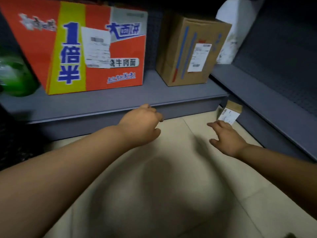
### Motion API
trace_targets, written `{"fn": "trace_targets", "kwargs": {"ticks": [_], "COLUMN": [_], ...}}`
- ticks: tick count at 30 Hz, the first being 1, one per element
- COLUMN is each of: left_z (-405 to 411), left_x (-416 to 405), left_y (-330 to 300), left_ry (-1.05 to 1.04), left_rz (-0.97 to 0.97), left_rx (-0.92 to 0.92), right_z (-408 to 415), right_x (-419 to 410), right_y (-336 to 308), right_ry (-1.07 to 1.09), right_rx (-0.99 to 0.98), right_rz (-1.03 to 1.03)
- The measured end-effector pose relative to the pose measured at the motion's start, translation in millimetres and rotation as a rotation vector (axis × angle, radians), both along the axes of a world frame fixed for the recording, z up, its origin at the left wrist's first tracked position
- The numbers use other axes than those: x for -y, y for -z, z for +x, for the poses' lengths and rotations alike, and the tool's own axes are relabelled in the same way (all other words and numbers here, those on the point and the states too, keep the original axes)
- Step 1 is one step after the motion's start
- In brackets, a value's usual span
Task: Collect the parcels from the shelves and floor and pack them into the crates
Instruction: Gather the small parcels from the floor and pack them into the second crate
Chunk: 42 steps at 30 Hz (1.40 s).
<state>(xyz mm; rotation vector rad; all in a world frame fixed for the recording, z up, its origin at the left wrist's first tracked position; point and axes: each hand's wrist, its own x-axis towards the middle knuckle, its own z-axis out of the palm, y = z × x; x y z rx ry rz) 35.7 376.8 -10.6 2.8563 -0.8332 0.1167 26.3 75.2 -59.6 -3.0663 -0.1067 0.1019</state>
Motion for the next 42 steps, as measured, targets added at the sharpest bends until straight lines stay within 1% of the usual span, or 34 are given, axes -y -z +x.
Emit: {"fn": "trace_targets", "kwargs": {"ticks": [4,8,16,19,22,27,29,32,35,42], "left_z": [46.3,85.9,136.4,150.0,158.6,157.7,155.7,151.9,146.8,129.3], "left_x": [59.7,106.8,149.0,156.7,165.6,178.9,181.5,181.6,178.2,162.9], "left_y": [20.9,45.9,93.2,104.4,112.5,124.8,126.3,125.0,123.0,104.6], "left_ry": [0.029,0.022,0.017,0.016,0.02,0.05,0.067,0.082,0.098,0.097], "left_rz": [0.015,-0.026,-0.06,-0.044,-0.05,-0.064,-0.062,-0.06,-0.051,-0.031], "left_rx": [-0.01,-0.031,-0.033,-0.04,-0.053,-0.081,-0.08,-0.077,-0.072,-0.043], "right_z": [53.7,116.3,227.2,248.7,256.2,253.0,251.0,247.0,242.0,219.4], "right_x": [72.6,126.7,189.2,200.1,198.4,193.9,194.6,192.7,191.2,177.5], "right_y": [32.8,62.1,92.1,99.9,111.4,121.2,121.8,120.6,117.6,107.8], "right_ry": [0.148,0.225,0.355,0.39,0.408,0.376,0.366,0.349,0.361,0.316], "right_rx": [-0.009,0.003,0.109,0.093,0.066,0.163,0.176,0.187,0.113,0.165], "right_rz": [0.032,0.004,-0.051,-0.073,-0.171,-0.37,-0.41,-0.387,-0.372,-0.183]}}
